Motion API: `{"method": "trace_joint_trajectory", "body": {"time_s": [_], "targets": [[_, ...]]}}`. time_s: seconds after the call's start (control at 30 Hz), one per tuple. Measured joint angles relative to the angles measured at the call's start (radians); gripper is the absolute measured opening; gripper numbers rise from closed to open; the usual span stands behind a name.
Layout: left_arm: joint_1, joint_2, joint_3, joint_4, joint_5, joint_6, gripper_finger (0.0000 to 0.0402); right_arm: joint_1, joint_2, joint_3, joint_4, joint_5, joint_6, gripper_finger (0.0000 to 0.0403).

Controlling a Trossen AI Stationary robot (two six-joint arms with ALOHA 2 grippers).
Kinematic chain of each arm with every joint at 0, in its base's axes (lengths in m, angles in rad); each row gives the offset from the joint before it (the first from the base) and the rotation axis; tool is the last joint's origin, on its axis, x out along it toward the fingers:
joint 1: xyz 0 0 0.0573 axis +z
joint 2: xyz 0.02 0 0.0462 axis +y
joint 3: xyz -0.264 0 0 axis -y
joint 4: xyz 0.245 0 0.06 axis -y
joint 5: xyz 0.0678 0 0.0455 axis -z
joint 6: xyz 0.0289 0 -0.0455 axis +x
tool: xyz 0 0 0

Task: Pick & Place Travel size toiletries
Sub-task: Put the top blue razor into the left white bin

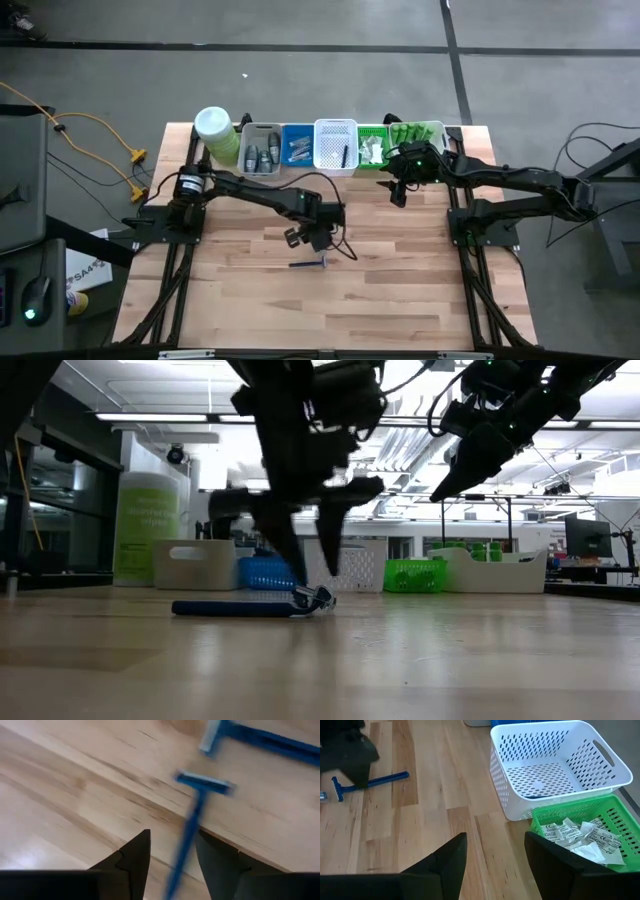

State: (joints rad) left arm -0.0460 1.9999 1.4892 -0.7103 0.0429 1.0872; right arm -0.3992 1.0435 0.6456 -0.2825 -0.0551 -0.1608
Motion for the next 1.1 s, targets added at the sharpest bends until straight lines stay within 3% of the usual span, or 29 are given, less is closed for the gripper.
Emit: {"method": "trace_joint_trajectory", "body": {"time_s": [0.5,0.8,0.9,1.1], "targets": [[0.001,0.071,0.002,0.054,0.062,0.045,0.0155,0.0,0.0,0.0,-0.005,0.0,0.0,0.0193],[0.002,0.074,0.002,0.02,0.111,-0.234,0.0154,0.0,0.0,0.0,-0.006,0.0,0.0,0.0193],[0.002,0.077,0.001,0.015,0.162,-0.261,0.0154,0.0,0.0,0.0,-0.003,0.001,0.0,0.0193],[0.008,0.117,0.003,0.024,0.153,-0.281,0.0154,0.0,0.0,0.0,0.002,0.001,0.005,0.0193]]}}
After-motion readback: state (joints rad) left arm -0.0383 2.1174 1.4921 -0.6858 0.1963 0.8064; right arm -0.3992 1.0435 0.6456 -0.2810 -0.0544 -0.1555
